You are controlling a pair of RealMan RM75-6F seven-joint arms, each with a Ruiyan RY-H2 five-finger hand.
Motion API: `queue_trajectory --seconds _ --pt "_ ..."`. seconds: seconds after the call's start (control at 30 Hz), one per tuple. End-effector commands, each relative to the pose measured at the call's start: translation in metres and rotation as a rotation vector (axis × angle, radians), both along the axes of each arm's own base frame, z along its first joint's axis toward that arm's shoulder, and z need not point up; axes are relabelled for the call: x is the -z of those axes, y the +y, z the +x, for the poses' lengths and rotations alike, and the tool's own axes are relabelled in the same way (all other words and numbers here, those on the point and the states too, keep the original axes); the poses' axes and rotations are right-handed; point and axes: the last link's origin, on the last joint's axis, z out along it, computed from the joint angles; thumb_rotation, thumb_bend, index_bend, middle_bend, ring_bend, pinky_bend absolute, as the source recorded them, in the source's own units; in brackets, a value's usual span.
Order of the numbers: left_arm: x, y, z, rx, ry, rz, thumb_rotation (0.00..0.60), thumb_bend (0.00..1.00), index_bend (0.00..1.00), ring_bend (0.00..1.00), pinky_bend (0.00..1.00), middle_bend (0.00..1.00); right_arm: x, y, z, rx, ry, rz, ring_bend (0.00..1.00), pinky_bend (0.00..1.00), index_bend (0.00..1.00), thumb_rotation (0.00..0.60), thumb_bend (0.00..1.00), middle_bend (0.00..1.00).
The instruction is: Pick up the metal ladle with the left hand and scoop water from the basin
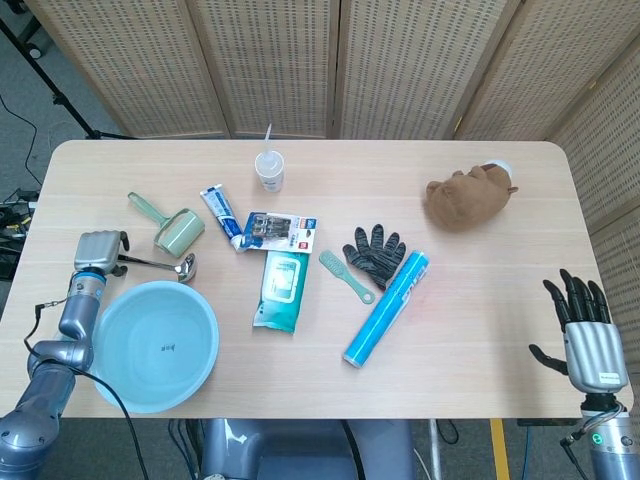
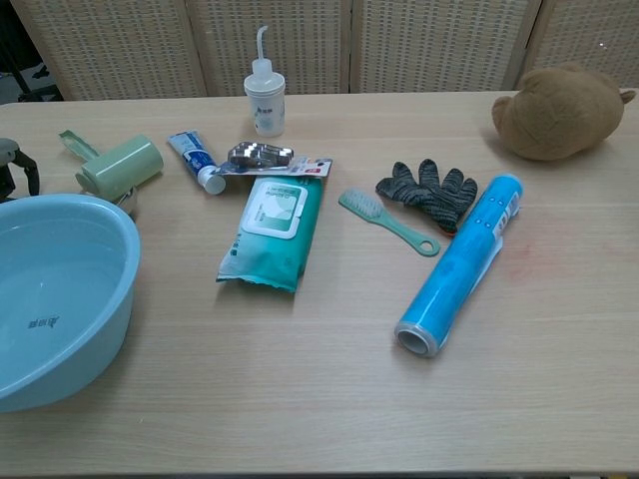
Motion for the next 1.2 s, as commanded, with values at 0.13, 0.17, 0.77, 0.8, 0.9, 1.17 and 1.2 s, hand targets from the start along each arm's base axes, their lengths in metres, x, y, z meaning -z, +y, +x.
queue_trajectory --seconds 0.13,0.17,0.77,0.8,0.9,1.17,1.2 --pt "0.002 0.0 -0.001 -0.019 0.013 -0.014 0.6 0.28 0.48 0.81 0.8 0.92 -0.001 -0.001 -0.001 0.004 -0.002 0.001 0.0 0.0 0.09 0.6 0.0 0.0" --pt "0.003 0.0 -0.001 -0.02 0.018 -0.017 0.6 0.29 0.49 0.81 0.8 0.92 -0.001 -0.001 -0.001 0.005 -0.002 0.001 0.0 0.0 0.09 0.6 0.0 0.0" --pt "-0.034 0.003 0.009 0.146 -0.028 0.09 0.6 0.6 0.88 0.81 0.8 0.92 -0.007 0.002 0.003 -0.006 -0.034 -0.007 0.0 0.0 0.09 0.6 0.0 0.0" --pt "-0.037 0.002 0.01 0.158 -0.031 0.095 0.6 0.61 0.88 0.81 0.8 0.92 -0.008 0.002 0.003 -0.007 -0.035 -0.007 0.0 0.0 0.09 0.6 0.0 0.0" --pt "-0.051 0.0 0.013 0.211 -0.044 0.124 0.6 0.61 0.88 0.81 0.8 0.92 -0.009 0.003 0.005 -0.013 -0.041 -0.008 0.0 0.0 0.09 0.6 0.0 0.0" --pt "-0.078 -0.016 0.028 0.317 -0.1 0.145 0.6 0.61 0.88 0.81 0.8 0.92 -0.011 0.005 0.008 -0.024 -0.054 -0.01 0.0 0.0 0.09 0.6 0.0 0.0" --pt "-0.082 -0.019 0.03 0.328 -0.106 0.149 0.6 0.61 0.88 0.81 0.8 0.92 -0.012 0.005 0.008 -0.024 -0.055 -0.011 0.0 0.0 0.09 0.6 0.0 0.0"
